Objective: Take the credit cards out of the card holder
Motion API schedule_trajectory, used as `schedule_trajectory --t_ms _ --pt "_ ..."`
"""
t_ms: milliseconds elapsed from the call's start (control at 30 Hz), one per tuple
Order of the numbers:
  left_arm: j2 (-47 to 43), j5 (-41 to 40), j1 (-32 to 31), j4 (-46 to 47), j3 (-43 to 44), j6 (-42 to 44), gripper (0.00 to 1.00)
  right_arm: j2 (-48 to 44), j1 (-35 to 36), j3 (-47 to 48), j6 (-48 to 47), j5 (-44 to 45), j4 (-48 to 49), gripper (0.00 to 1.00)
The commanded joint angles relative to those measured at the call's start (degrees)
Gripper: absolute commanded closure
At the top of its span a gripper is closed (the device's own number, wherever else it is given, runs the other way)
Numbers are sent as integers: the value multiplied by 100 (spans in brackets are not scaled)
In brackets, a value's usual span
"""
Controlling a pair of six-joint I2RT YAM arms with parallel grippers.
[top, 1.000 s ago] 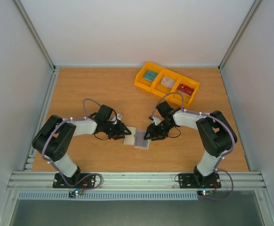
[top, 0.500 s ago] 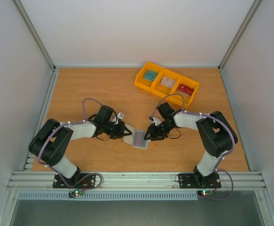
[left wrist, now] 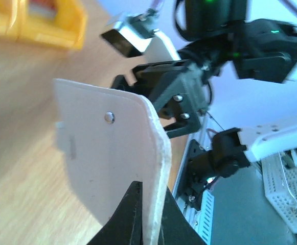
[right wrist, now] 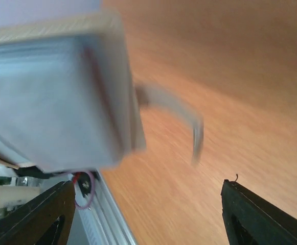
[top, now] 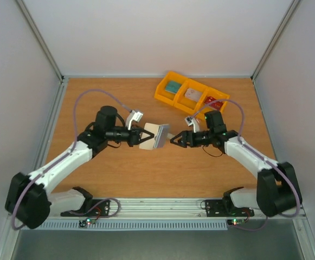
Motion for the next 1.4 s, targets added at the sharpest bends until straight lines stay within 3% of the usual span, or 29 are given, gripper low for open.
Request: schedule_trajectory --t_ms 0,133,200,300,367,467,800,933,1000,1167,1367 --pt "-818 783 -32 -658 632 1987 100 -1008 -16 298 -97 -348 740 21" --pt "-1528 1162 -32 -666 967 2922 100 -1598 -23 666 -245 -607 928 21" --pt "-1779 1104 -24 -536 1052 2893 100 -1886 -24 756 -247 -782 1191 20" --pt "-2077 966 -23 6 919 2532 100 -2012 7 781 67 -1085 1853 20" --pt "-2172 983 -23 778 738 1891 100 -2025 121 842 142 -1119 1948 23" --pt "-2212 665 -32 1108 627 1467 100 -2151 419 911 -46 -1074 1883 26" --pt "-2168 274 -28 1296 646 796 100 -2388 1125 1331 -705 -1226 570 21" --pt "-2177 -65 -25 1117 651 682 100 -2484 1179 1680 -1423 -778 -593 20" --pt "-2177 -82 -23 1149 619 700 100 -2590 1187 1728 -1482 -425 -667 20" --pt "-2118 -86 -29 1244 594 574 100 -2552 1267 1675 -1210 -399 -170 30" --pt "-2145 -76 -28 1253 577 563 100 -2408 1343 1703 -1229 -413 -139 54"
